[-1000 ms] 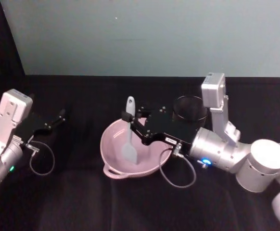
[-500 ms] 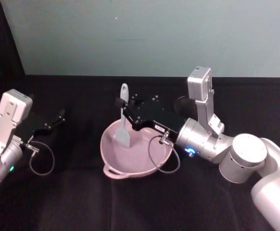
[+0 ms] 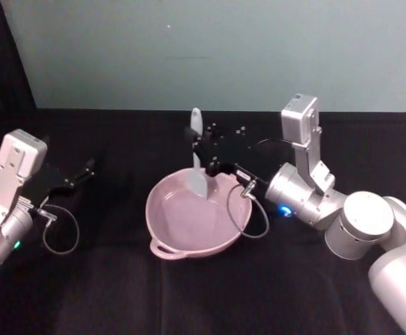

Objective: Use the one hand to pick up the spoon and stir the clear water in the bowl.

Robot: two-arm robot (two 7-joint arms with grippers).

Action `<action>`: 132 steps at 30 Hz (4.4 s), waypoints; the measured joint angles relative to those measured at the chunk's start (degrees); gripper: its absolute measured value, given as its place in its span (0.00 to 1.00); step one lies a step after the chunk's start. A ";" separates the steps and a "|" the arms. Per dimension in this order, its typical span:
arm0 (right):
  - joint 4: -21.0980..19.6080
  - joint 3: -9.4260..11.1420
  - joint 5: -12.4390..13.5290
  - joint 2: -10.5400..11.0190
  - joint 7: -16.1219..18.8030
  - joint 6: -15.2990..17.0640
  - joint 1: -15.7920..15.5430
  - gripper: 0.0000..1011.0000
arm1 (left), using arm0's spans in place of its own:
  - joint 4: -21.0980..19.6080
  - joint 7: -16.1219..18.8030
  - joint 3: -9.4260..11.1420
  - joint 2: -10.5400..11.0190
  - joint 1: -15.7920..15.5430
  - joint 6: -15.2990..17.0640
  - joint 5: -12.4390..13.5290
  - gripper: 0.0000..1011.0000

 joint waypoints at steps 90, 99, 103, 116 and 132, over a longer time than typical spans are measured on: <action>-12.58 1.36 6.72 4.11 3.06 8.18 -9.07 0.12 | 0.00 0.00 0.00 0.00 0.00 0.00 0.00 1.00; -13.64 2.02 9.22 4.29 2.70 8.83 -8.36 0.12 | 0.00 0.00 0.00 0.00 0.00 0.00 0.00 1.00; -14.71 2.68 10.66 4.68 2.33 9.12 -8.06 0.12 | 0.00 0.00 0.00 0.00 0.00 0.00 0.00 1.00; -18.46 4.85 14.11 6.07 -0.73 12.25 -7.81 0.12 | 0.00 0.00 0.00 0.00 0.00 0.00 0.00 1.00; -20.96 8.20 19.35 5.92 -9.82 21.44 -6.42 0.12 | 0.00 0.00 0.00 0.00 0.00 0.00 0.00 1.00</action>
